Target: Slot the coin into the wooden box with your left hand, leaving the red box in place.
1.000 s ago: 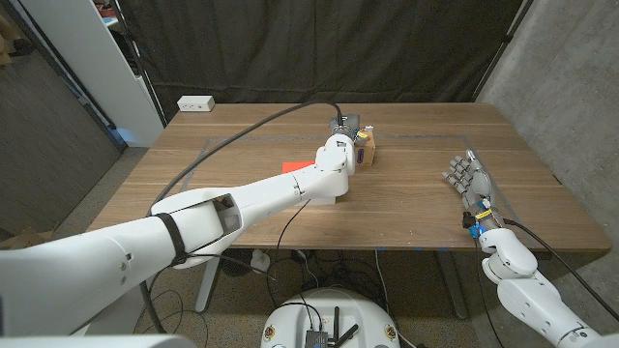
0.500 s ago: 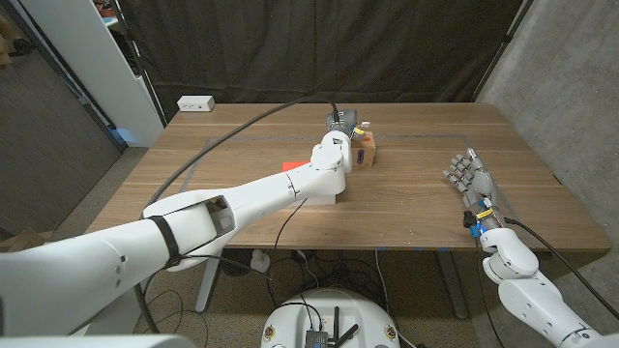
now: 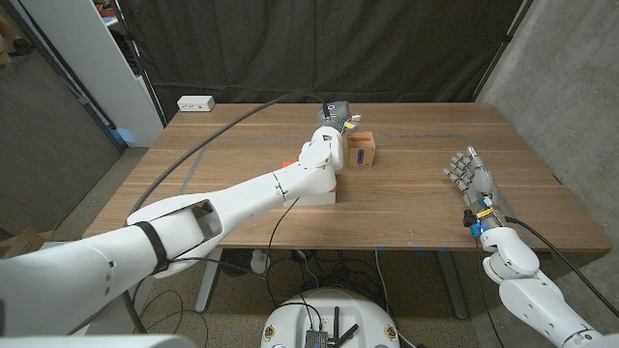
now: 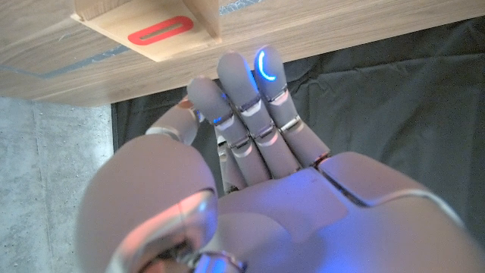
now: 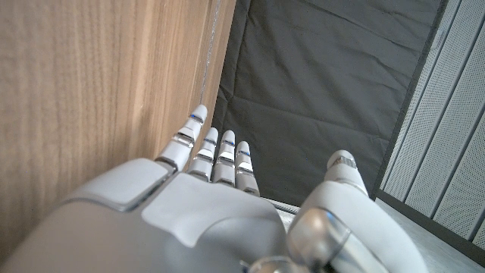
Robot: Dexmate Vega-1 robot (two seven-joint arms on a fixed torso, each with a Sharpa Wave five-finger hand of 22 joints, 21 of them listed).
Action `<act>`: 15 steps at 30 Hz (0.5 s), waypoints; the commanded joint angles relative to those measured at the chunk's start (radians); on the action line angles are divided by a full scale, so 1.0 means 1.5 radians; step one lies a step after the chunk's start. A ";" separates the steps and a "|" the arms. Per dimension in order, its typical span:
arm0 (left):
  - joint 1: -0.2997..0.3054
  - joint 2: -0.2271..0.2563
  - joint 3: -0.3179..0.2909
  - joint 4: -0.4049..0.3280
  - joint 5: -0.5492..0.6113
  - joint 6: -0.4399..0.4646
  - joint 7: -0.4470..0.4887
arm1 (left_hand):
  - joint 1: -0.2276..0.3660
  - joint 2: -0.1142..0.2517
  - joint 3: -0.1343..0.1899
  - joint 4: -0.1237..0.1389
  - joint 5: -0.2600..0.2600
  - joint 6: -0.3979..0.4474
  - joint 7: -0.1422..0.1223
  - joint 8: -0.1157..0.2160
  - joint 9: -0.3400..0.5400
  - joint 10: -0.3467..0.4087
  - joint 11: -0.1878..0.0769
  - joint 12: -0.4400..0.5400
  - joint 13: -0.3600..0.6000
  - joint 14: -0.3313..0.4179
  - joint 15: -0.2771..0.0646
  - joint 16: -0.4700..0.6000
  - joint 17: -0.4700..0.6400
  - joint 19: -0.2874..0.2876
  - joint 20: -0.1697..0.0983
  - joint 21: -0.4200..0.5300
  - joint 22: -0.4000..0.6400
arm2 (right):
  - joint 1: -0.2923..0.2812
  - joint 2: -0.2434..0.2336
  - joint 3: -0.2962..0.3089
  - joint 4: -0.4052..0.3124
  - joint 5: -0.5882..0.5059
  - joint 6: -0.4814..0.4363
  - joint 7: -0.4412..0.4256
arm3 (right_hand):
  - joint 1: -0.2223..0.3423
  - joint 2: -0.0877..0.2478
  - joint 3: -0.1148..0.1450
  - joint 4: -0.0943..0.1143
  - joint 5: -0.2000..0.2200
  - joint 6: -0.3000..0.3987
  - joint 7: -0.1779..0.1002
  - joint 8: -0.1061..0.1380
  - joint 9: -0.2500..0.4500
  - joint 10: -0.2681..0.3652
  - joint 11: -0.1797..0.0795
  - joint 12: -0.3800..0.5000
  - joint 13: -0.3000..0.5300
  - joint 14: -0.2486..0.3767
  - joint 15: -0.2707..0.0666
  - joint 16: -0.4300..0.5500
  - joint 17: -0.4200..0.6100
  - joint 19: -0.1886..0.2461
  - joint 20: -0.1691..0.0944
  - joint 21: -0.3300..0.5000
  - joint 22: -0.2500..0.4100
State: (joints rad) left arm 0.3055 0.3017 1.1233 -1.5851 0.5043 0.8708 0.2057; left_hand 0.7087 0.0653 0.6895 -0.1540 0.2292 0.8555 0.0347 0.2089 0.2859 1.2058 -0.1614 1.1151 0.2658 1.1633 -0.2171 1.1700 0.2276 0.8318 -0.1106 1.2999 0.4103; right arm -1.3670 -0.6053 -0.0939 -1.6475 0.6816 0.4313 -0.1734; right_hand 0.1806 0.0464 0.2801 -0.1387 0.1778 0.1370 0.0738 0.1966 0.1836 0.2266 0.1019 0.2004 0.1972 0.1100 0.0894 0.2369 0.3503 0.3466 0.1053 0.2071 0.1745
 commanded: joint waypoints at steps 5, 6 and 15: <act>0.086 0.132 -0.066 -0.170 0.025 -0.029 0.000 | -0.174 0.036 0.044 0.010 -0.004 -0.068 -0.010 0.011 -0.006 -0.242 0.010 -0.222 -0.043 -0.209 0.036 -0.247 -0.038 -0.199 0.045 -0.067 -0.126 | -0.005 0.003 -0.010 -0.035 -0.036 0.006 -0.017 | 0.000 0.004 -0.004 -0.001 -0.001 0.011 0.031 0.002 0.001 0.011 0.009 0.006 0.004 0.019 0.000 0.008 0.004 0.011 -0.005 0.001 0.003; 0.096 0.142 -0.076 -0.183 0.023 -0.032 0.000 | -0.181 0.032 0.050 0.005 -0.004 -0.073 -0.010 0.011 -0.007 -0.260 0.007 -0.240 -0.046 -0.234 0.043 -0.271 -0.039 -0.218 0.050 -0.074 -0.133 | -0.004 0.006 -0.012 -0.036 -0.037 0.007 -0.018 | 0.001 0.005 -0.004 -0.001 -0.001 0.011 0.032 0.002 0.001 0.011 0.011 0.006 0.004 0.020 0.000 0.008 0.004 0.012 -0.008 0.001 0.003; 0.229 0.239 -0.215 -0.276 -0.062 -0.133 0.030 | -0.205 -0.018 0.113 -0.019 -0.002 -0.084 0.011 0.007 -0.029 -0.347 0.056 -0.364 -0.054 -0.337 0.040 -0.430 -0.043 -0.287 0.014 -0.143 -0.165 | 0.006 0.031 -0.043 -0.045 -0.066 0.026 -0.025 | 0.001 0.004 -0.004 -0.001 -0.001 0.012 0.031 0.001 0.001 0.010 0.008 0.005 0.003 0.019 -0.010 0.007 0.004 0.014 -0.020 0.001 0.002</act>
State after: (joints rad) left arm 0.4603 0.4978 0.9911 -1.8344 0.5192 0.8108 0.2224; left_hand 0.4030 0.0639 0.8341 -0.1822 0.2251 0.7462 0.0380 0.2297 0.2517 0.7131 -0.0899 0.6113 0.1859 0.6748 -0.0659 0.5734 0.1627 0.4073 -0.0400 1.1140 0.1646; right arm -1.3697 -0.5926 -0.1153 -1.6911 0.6275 0.4447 -0.1963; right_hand 0.1806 0.0464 0.2767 -0.1420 0.1778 0.1513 0.1166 0.1966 0.1813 0.2413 0.1166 0.2004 0.1972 0.1361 0.0835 0.2446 0.3553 0.3664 0.0854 0.2071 0.1745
